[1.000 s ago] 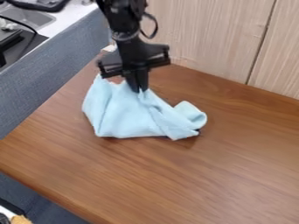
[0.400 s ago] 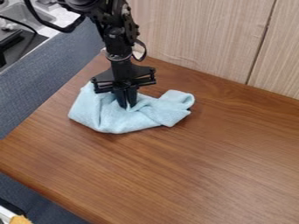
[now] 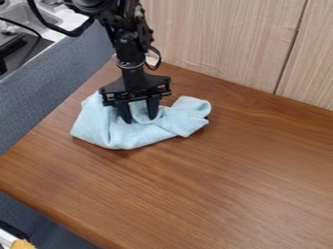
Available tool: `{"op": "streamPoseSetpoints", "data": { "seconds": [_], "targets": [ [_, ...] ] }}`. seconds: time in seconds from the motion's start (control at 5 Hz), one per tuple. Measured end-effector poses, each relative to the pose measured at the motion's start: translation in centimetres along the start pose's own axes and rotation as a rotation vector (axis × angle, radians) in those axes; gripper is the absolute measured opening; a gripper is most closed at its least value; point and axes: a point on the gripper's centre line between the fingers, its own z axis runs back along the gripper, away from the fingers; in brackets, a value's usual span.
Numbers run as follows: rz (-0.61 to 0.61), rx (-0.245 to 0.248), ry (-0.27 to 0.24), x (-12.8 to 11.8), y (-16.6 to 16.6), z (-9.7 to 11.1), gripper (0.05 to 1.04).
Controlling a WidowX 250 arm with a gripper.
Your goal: Fold the blue cloth on the table from bottom to top
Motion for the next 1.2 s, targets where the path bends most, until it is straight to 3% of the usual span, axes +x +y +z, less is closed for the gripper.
{"op": "streamPoseSetpoints", "data": {
  "seconds": [0.2,0.6,0.8,1.2],
  "targets": [
    [-0.030,-0.009,0.013,-0.3,-0.7,1.0,0.992],
    [-0.028,-0.022,-0.015,-0.3,-1.1,3.4,1.001],
    [-0.028,-0.035,-0.043,-0.2,-1.8,5.7,1.001],
    [0.015,-0.069,-0.159,-0.1,-1.7,11.7,1.001]
  ]
}}
